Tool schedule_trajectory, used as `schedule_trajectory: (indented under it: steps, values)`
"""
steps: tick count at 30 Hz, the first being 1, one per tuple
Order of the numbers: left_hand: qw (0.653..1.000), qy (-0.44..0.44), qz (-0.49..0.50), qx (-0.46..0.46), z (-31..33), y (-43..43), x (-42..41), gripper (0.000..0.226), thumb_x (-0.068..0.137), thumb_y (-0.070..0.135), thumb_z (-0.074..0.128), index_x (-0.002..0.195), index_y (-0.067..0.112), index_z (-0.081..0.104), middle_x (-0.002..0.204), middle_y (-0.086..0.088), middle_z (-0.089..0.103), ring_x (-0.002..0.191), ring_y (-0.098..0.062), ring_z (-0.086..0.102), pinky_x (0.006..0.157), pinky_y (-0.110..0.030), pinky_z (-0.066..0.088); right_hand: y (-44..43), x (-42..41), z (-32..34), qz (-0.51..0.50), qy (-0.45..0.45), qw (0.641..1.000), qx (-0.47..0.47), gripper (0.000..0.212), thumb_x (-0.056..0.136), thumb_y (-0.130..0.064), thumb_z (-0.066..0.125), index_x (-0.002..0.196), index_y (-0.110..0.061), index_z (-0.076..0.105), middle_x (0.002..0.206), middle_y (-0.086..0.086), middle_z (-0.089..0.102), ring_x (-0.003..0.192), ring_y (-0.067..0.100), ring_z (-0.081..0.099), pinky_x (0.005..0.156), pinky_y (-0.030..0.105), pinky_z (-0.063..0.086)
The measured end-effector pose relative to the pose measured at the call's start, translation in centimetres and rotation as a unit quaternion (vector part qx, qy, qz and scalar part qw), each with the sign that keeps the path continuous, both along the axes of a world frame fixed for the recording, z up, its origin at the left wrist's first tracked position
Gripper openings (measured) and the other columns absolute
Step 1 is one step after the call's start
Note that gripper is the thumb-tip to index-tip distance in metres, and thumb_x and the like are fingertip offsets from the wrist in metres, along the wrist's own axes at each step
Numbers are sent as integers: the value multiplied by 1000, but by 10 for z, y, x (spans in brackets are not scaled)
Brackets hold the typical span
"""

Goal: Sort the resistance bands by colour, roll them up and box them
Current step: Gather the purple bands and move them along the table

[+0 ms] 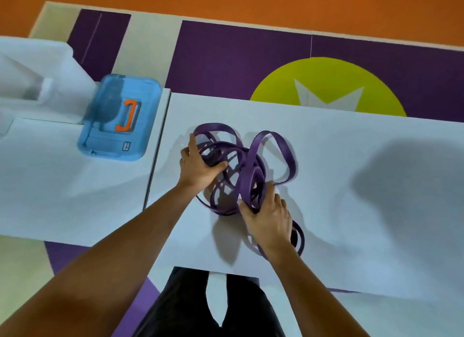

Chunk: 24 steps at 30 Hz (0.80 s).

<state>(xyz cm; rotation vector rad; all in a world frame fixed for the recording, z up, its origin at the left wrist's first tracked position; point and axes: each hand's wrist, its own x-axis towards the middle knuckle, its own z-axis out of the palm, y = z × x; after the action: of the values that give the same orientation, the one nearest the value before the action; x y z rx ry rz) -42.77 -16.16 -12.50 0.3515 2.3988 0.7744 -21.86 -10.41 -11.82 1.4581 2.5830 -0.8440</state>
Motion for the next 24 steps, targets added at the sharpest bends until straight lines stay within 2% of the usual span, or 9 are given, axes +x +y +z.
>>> schedule_trajectory:
  steps: [3,5,7,9,13,16,20,24]
  values:
    - [1000,7,-1,1,-3,0,4,123,71,45,88,160,26,5,151,-17,32,139,-41,38,113,-52,40,0,-2,3,-13,-14,1000,4,95,76,-89,45,141,-19,36,126,8,63,111,33,62,92,50,53]
    - [1000,14,-16,-1,-4,-2,6,121,71,42,87,160,29,5,150,-16,32,138,-40,38,109,-51,42,-2,-4,6,-4,-37,999,2,101,73,-89,48,143,-18,34,128,7,60,113,32,60,94,50,51]
    - [999,23,-30,-11,-5,-4,8,119,73,41,86,159,30,5,150,-16,31,137,-40,38,108,-51,43,-7,-8,9,25,-77,997,8,96,76,-78,57,146,-17,31,129,8,57,113,32,58,94,50,48]
    - [999,28,-32,-20,-4,-4,9,116,76,40,86,160,30,6,151,-16,31,137,-41,40,107,-50,44,-10,-11,9,35,-80,996,-12,81,84,-60,62,145,-15,30,123,9,58,109,32,59,93,47,50]
    - [999,34,-35,-24,-1,-3,11,110,81,40,82,160,27,8,152,-17,30,138,-42,39,107,-51,44,6,-4,8,44,13,996,-74,55,92,-34,62,137,-13,39,105,10,67,95,31,67,87,46,58]
    - [999,32,-32,-18,2,-1,14,107,81,44,80,160,28,8,153,-17,28,138,-42,38,108,-53,43,22,12,16,25,32,997,-66,46,94,-25,60,134,-14,42,101,10,66,87,32,65,81,45,58]
    - [998,47,-40,-13,10,9,24,108,79,50,78,159,28,10,154,-16,26,137,-43,37,107,-55,43,48,34,23,-55,-36,998,14,40,94,-18,57,131,-12,42,101,13,61,87,37,64,76,46,53]
    - [992,75,-102,-16,16,25,46,117,73,57,80,160,27,8,158,-14,21,137,-43,33,110,-53,38,81,60,23,-155,-85,984,3,41,95,-16,56,131,-8,39,107,18,58,92,42,63,76,48,50]
